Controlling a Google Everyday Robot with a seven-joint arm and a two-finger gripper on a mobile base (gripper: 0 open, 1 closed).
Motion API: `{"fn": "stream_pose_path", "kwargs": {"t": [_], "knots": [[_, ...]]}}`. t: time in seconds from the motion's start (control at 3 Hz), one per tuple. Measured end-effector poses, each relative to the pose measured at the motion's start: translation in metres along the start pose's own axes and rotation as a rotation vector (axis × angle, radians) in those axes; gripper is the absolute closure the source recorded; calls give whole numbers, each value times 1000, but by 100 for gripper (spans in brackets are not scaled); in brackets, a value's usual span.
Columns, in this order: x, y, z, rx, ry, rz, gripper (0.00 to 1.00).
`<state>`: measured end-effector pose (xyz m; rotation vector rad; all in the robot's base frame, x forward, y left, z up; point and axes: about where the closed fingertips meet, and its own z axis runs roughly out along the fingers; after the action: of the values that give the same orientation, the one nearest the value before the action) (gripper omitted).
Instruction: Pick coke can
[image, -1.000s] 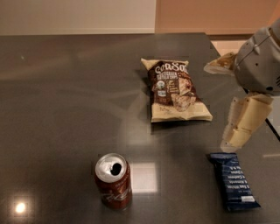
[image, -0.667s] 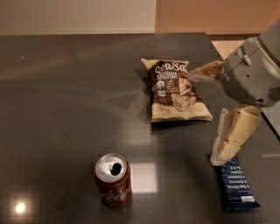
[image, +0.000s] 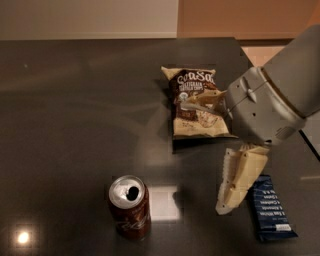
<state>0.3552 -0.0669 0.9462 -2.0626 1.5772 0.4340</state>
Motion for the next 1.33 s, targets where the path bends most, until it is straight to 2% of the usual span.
{"fn": "stream_pose_path", "kwargs": {"t": [0.67, 1.33], "knots": [[-21, 7, 45, -50, -46, -42, 0], [-49, 25, 76, -138, -117, -66, 0]]}}
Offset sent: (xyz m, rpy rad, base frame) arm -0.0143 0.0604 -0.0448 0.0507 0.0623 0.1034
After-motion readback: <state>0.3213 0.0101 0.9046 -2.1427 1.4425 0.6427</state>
